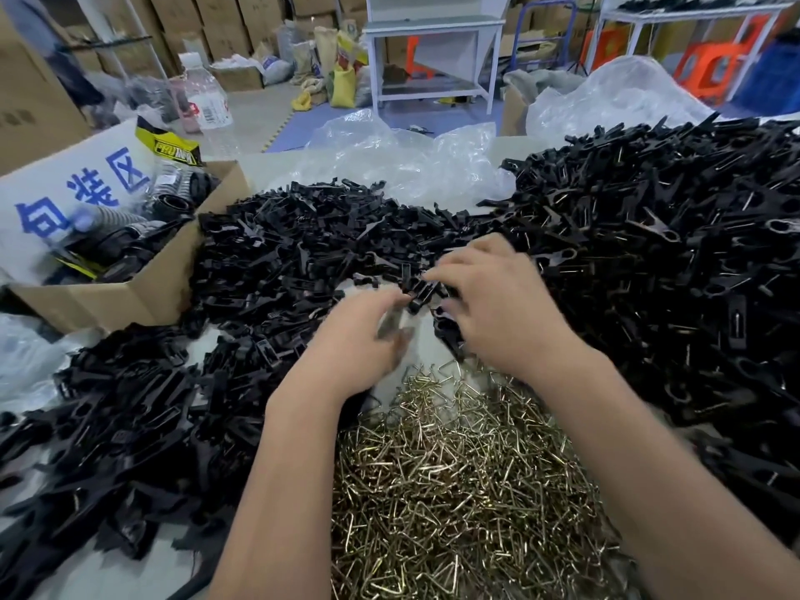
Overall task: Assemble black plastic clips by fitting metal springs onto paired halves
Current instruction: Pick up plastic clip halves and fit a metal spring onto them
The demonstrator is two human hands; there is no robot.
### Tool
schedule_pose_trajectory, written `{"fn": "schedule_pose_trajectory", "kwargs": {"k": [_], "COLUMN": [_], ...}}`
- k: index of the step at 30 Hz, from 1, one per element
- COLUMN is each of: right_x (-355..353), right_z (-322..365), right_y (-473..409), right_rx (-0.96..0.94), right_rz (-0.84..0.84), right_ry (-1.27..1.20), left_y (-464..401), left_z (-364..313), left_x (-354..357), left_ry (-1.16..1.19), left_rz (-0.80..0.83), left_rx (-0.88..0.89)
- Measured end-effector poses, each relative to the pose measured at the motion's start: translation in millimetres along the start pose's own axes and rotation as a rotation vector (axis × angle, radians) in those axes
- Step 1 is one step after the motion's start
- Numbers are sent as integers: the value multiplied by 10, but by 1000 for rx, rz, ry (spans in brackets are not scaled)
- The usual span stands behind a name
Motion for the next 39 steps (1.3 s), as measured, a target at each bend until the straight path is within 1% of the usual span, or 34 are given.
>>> {"fn": "schedule_pose_trajectory", "kwargs": {"k": [2,3,4,5,8,10,14,16,17,19,21,22,23,24,26,27,29,32,35,38,39], "right_x": [135,200,252,287,307,288,227,219,211,171,116,102,101,108,124,127,120,108,123,141,136], "right_z": [111,157,197,229,285,307,297,248,211,128,64,45,32,25,19,13,-11,-29,-1,17,25], "right_y": [-31,-41,-40,-34,-10,-4,28,58,80,118,130,127,118,106,91,90,95,84,78,83,82], "right_rx": [-35,-46,-56,-66,-102,-92,-99,-84,-54,40,118,160,218,293,442,487,502,439,431,396,360], "right_rz": [211,285,319,308,202,223,277,232,173,-14,-221,-286,-309,-294,-217,-176,-116,-109,-117,-33,-7], "right_ry": [69,89,106,112,67,-16,-194,-260,-292,-328,-358,-418,-532,-692,-1004,-1105,-1228,-1335,-1300,-1342,-1292], "left_y": [7,-1,-8,-12,-30,-23,7,7,6,8,10,10,5,-2,-16,-18,-18,-32,-22,10,17], "left_z": [18,32,45,55,114,144,128,103,91,73,70,77,89,103,133,147,163,141,77,34,31], "left_x": [-21,-25,-21,-26,-49,-73,-80,-75,-66,-40,-16,-7,0,2,-5,-11,-33,-56,-77,-101,-105], "left_ry": [-22,-39,-34,-14,85,117,144,127,105,77,103,107,94,72,53,76,170,407,684,856,897], "left_rz": [-56,-97,-133,-157,-239,-260,-140,-80,-52,-29,-50,-69,-90,-107,-131,-136,-146,-172,-134,-71,-48], "left_rx": [9,25,23,0,-72,-82,-29,-22,-26,-43,-57,-63,-67,-68,-62,-63,-77,-88,-60,-53,-62]}}
Point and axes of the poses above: each hand's wrist, its own y-axis away from the middle knuckle, its own x-axis out of the palm, z = x × y, the point moved 1 cm from there along -y, towards the middle knuckle, and after that the axes turned 2 degrees about x, right-handed, at the moved point
